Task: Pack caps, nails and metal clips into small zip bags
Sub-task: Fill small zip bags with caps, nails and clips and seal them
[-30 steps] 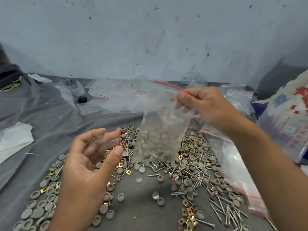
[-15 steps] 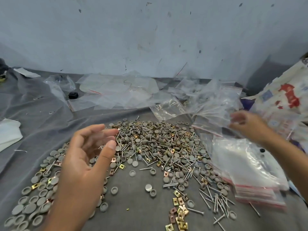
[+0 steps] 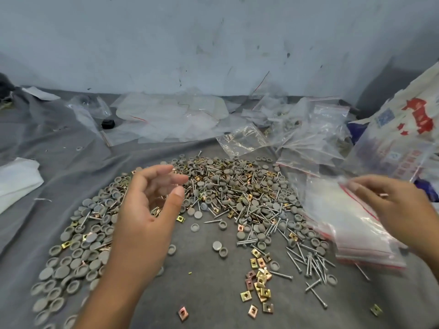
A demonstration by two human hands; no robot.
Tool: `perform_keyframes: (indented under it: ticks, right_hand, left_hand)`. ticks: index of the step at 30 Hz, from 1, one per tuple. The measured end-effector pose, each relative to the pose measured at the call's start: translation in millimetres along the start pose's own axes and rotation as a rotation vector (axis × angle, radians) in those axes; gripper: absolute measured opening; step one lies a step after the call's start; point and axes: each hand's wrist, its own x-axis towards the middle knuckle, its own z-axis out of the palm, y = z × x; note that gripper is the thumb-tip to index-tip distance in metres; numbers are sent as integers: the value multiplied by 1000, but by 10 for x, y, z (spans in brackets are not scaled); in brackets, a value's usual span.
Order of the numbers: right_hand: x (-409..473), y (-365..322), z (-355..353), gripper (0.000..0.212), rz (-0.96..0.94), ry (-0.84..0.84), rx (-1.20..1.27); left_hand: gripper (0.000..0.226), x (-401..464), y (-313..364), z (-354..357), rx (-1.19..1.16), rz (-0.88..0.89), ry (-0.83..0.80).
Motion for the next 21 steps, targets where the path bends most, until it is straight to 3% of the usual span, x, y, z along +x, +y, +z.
perform_keyframes:
  ticks: [2,4,7,13,21]
  right_hand:
    - [-32,-417,165,19,-41,25,274]
    - [-110,-851,497,23,-98,-118,497]
    - [-238,-1367,1046,11,-190,-231,662]
    - [-359,-1577,1543,8,-183,-247,916]
    - [-537,-1500,1682,34,-116,-311,972]
  left_hand:
    - [26,-18,6,31,35,-40,-52]
    - [29,-51,15,76,73,-81,-149]
    - [29,-76,27,132,116,-87,-263]
    - [17,31,-46,43,189,-61,-153]
    - [19,-51,-93,85,411,25,13]
